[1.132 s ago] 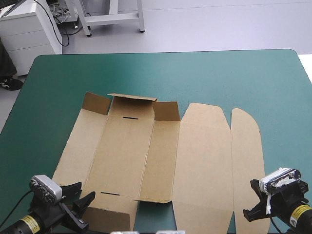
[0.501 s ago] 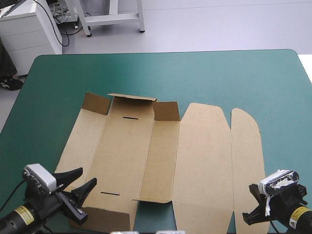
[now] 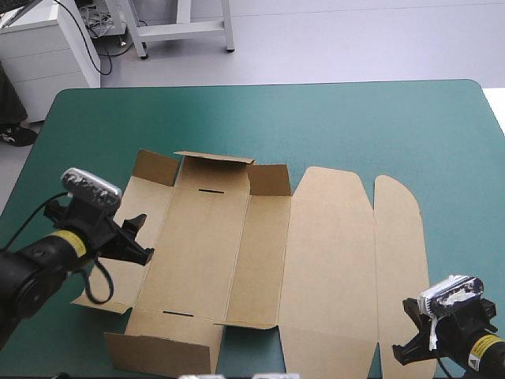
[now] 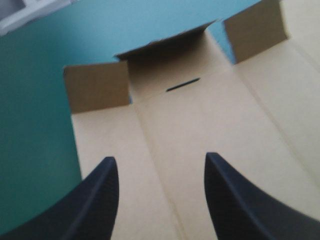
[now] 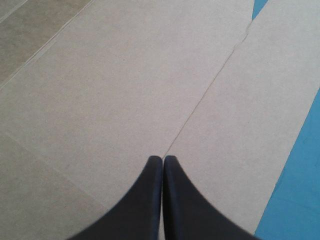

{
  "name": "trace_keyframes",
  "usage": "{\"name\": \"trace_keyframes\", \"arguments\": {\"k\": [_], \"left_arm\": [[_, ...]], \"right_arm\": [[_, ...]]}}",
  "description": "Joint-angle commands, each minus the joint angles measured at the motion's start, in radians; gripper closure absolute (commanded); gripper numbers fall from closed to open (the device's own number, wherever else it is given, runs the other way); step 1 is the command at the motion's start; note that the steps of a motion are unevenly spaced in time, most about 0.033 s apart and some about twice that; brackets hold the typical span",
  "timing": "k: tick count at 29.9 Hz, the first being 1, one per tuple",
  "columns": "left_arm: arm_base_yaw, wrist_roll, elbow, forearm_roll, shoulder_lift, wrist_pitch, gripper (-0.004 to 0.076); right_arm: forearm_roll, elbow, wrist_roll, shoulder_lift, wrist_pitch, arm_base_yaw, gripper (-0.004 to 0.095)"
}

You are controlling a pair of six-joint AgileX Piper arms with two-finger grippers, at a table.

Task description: Fold the box

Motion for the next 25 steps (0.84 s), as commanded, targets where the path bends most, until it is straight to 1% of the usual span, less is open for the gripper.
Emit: {"name": "trace_keyframes", "arguments": {"k": [1, 4, 7, 10, 12, 14, 17, 19, 22, 25], "left_arm": [[-0.001, -0.085, -0.081, 0.148, 0.129, 0.058, 0.0347], [0.008, -0.103, -0.117, 0.212, 0.233, 0.129, 0.0347], [0.072, -0.108, -0.136, 0.199, 0.287, 0.133, 0.0347], [0.192, -0.096, -0.139, 0.142, 0.304, 0.129, 0.0347], [0.284, -0.019, -0.139, 0.066, 0.305, 0.129, 0.0347], [0.388, 0.087, -0.139, -0.061, 0.305, 0.133, 0.0347], [0.558, 0.287, -0.139, -0.277, 0.312, 0.166, 0.0347], [0.677, 0.420, -0.139, -0.412, 0.326, 0.212, 0.0347], [0.828, 0.583, -0.138, -0.535, 0.359, 0.306, 0.0347], [0.912, 0.695, -0.129, -0.632, 0.396, 0.341, 0.0347]], "right_arm": [[-0.007, -0.025, -0.009, 0.009, -0.061, -0.005, 0.0922], [-0.007, -0.025, -0.009, 0.009, -0.061, -0.005, 0.0922], [0.009, -0.025, -0.009, 0.009, -0.061, -0.005, 0.0922], [0.021, -0.025, -0.009, 0.009, -0.061, -0.005, 0.0922], [0.022, -0.025, -0.009, 0.009, -0.061, -0.005, 0.0922], [0.022, -0.025, -0.009, 0.009, -0.061, -0.005, 0.0922], [0.022, -0.025, -0.009, 0.009, -0.061, -0.005, 0.0923], [0.022, -0.025, -0.009, 0.009, -0.061, -0.005, 0.0923], [0.022, -0.025, -0.009, 0.009, -0.061, -0.005, 0.0923], [0.022, -0.025, -0.009, 0.009, -0.063, -0.005, 0.0923]]}}
